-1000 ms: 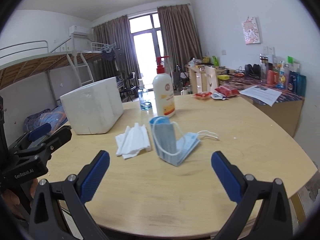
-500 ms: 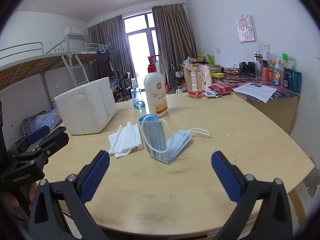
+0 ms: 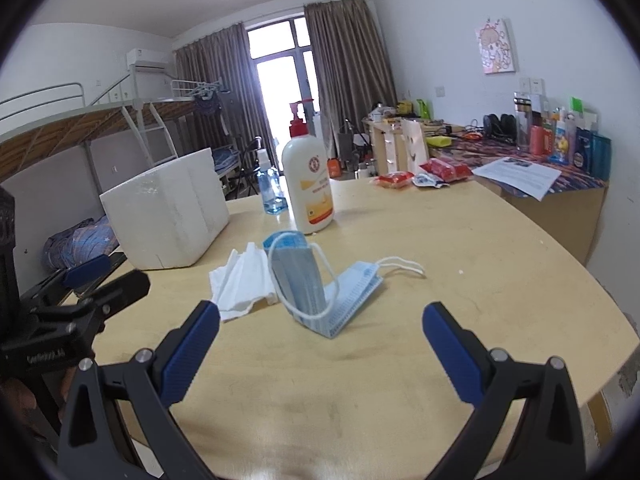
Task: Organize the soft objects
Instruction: 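Move both tools toward the white tissues and blue mask on the table, then close the left tool on the white tissues while the right tool grasps the blue mask, then lift the tissues with the left tool while the right tool lifts the mask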
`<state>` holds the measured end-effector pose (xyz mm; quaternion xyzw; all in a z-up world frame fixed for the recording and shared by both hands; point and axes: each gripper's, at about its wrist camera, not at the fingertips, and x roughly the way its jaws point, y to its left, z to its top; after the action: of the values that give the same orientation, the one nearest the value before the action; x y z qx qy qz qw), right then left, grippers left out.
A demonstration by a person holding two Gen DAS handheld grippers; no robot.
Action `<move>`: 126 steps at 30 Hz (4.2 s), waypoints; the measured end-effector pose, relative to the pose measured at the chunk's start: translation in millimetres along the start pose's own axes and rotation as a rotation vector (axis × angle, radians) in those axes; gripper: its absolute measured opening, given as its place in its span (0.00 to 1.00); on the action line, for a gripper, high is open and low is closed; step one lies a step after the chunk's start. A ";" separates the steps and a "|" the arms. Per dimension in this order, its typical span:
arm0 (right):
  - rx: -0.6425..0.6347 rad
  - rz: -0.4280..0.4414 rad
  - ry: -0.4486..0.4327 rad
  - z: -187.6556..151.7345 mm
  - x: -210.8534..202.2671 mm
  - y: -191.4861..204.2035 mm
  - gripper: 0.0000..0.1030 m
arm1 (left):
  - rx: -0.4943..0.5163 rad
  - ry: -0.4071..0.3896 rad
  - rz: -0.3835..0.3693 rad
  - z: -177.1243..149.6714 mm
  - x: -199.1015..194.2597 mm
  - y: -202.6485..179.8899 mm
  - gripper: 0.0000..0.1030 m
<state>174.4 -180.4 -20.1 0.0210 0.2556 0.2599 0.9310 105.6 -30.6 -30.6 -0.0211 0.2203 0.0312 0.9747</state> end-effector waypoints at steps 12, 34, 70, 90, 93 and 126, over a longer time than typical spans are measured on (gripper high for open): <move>-0.018 -0.005 0.050 11.4 21.5 -8.4 1.00 | -0.035 0.162 0.038 14.6 64.1 5.5 0.99; -0.006 0.024 0.142 13.1 53.9 -18.7 1.00 | -0.023 0.329 0.052 16.9 127.6 7.7 0.82; -0.103 0.098 0.240 12.5 74.4 -6.8 0.76 | -0.051 0.428 -0.025 6.6 147.0 16.8 0.09; -0.058 0.152 0.211 10.7 63.8 2.9 0.09 | -0.029 0.334 -0.053 10.6 126.0 16.6 0.08; -0.058 0.154 0.186 14.4 59.4 6.2 0.09 | -0.028 0.314 -0.067 13.0 122.1 16.6 0.08; -0.063 0.143 0.196 19.4 66.6 20.5 0.03 | -0.036 0.256 -0.102 17.0 104.1 24.1 0.08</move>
<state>223.0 -128.0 -30.7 -0.0155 0.3348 0.3345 0.8808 205.0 -0.3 -60.8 -0.0534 0.3411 -0.0175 0.9383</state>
